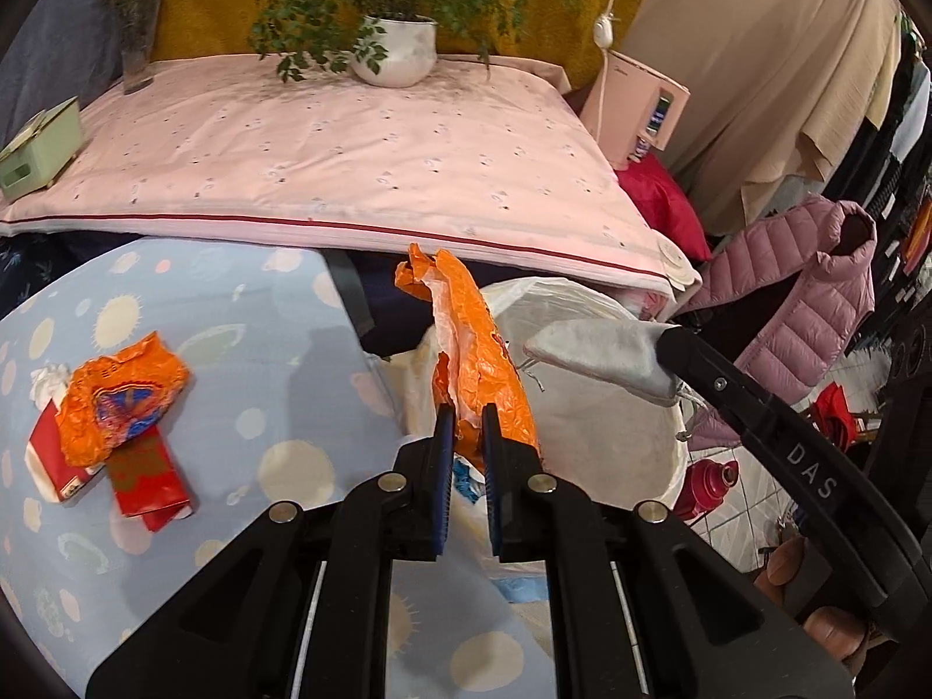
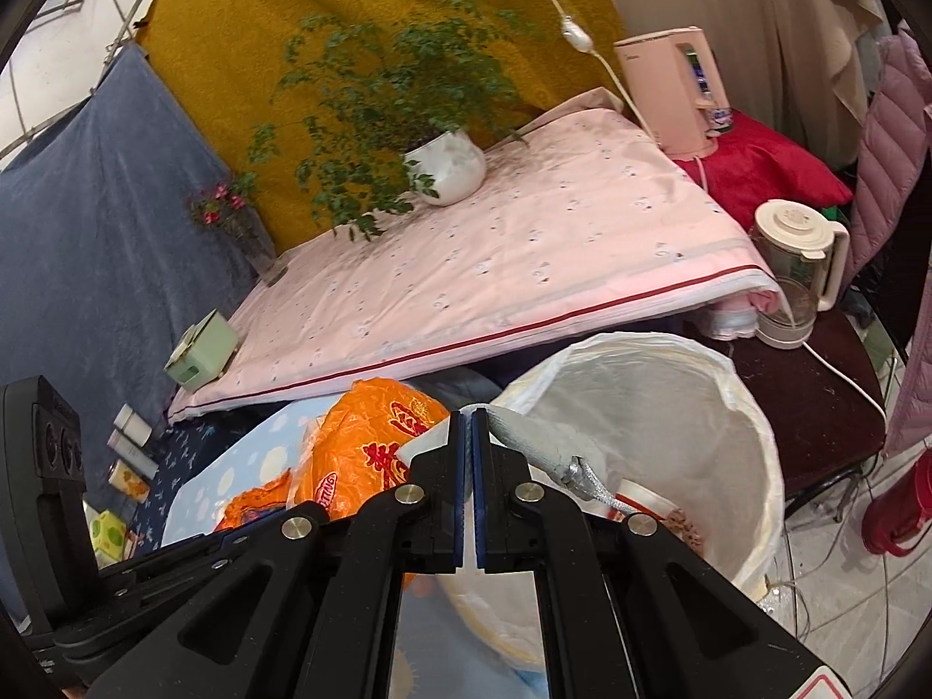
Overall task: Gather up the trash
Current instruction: 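Carry the wrapper and pouch over the trash bin and open both grippers, then grasp the red-and-white paper cup with the left gripper while the right gripper grasps the orange wrapper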
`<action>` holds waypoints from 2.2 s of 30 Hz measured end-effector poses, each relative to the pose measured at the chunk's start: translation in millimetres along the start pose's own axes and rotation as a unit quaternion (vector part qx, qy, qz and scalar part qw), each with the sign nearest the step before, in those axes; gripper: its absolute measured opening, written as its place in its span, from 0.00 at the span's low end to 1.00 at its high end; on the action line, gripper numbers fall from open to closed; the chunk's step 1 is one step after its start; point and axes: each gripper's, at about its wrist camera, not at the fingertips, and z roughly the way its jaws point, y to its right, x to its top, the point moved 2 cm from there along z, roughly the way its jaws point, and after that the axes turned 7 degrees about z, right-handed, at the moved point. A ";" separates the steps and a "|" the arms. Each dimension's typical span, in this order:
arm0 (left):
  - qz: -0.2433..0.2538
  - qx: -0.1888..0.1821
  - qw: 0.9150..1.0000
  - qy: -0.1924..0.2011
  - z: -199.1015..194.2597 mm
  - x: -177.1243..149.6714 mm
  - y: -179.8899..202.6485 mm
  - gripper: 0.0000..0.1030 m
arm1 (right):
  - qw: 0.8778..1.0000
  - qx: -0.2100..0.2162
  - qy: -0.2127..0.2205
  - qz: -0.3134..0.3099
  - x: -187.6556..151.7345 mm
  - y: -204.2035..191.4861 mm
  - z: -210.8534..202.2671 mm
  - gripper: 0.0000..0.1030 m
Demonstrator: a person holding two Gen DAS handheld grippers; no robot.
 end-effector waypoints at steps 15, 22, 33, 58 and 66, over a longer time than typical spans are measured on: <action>-0.002 0.002 1.000 0.000 13.6 5.2 15.7 0.53 | 1.000 -0.017 0.003 0.021 6.2 24.9 2.2 0.22; -0.015 0.012 1.000 -0.003 11.7 2.3 3.5 0.53 | 1.000 -0.015 0.002 0.017 3.7 20.1 3.0 0.29; -0.053 0.040 0.998 0.001 -1.5 -13.2 -33.9 0.55 | 1.000 -0.005 -0.015 -0.007 -9.4 -4.3 9.6 0.31; -0.198 0.153 0.968 0.004 -55.4 -86.8 -195.4 0.65 | 0.988 0.044 -0.089 -0.116 -75.5 -125.6 54.4 0.37; -0.242 0.182 0.953 -0.004 -63.8 -111.5 -246.8 0.66 | 0.979 0.058 -0.119 -0.157 -104.9 -166.5 77.7 0.42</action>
